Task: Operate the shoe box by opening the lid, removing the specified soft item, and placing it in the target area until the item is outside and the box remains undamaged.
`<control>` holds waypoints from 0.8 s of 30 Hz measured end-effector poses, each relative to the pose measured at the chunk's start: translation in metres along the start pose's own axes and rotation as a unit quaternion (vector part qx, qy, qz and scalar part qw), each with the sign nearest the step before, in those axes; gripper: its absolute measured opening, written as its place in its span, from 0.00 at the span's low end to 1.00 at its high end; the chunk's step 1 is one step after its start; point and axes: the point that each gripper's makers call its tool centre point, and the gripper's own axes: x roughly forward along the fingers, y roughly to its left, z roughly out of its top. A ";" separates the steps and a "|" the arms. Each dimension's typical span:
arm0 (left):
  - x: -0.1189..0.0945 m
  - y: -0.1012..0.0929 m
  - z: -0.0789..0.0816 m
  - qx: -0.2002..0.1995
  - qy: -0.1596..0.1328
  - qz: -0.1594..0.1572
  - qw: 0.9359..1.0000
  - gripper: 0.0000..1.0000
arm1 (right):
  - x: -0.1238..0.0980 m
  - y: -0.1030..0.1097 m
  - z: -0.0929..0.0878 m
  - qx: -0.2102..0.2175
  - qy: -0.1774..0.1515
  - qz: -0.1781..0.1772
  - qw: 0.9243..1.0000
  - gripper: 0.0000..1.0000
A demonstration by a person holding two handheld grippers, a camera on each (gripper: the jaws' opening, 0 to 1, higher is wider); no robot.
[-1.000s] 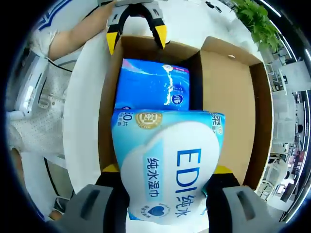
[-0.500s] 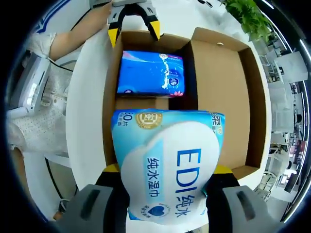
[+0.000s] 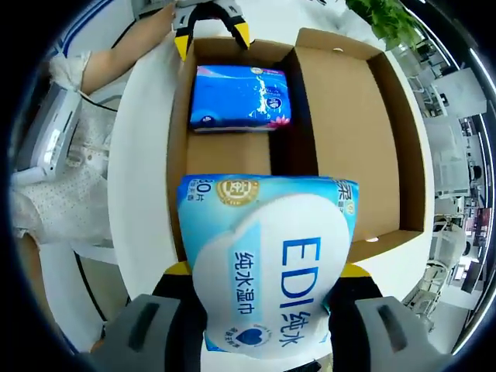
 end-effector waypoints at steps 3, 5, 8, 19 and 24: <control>0.001 -0.002 -0.001 0.004 0.004 0.002 1.000 0.53 | 0.001 0.000 -0.009 0.006 0.001 0.000 1.000 0.64; 0.001 -0.001 -0.001 0.006 0.005 0.003 1.000 0.53 | 0.002 0.001 -0.013 0.007 0.002 0.000 1.000 0.64; 0.001 -0.003 -0.001 0.006 0.004 0.002 1.000 0.53 | 0.003 0.003 -0.021 0.011 0.004 0.003 1.000 0.64; 0.001 -0.004 -0.001 0.008 0.008 0.005 1.000 0.53 | 0.005 0.011 -0.058 0.035 0.015 0.008 0.999 0.64; 0.000 -0.004 -0.002 0.010 0.009 0.005 1.000 0.53 | 0.014 0.014 -0.067 0.041 0.016 0.015 0.999 0.64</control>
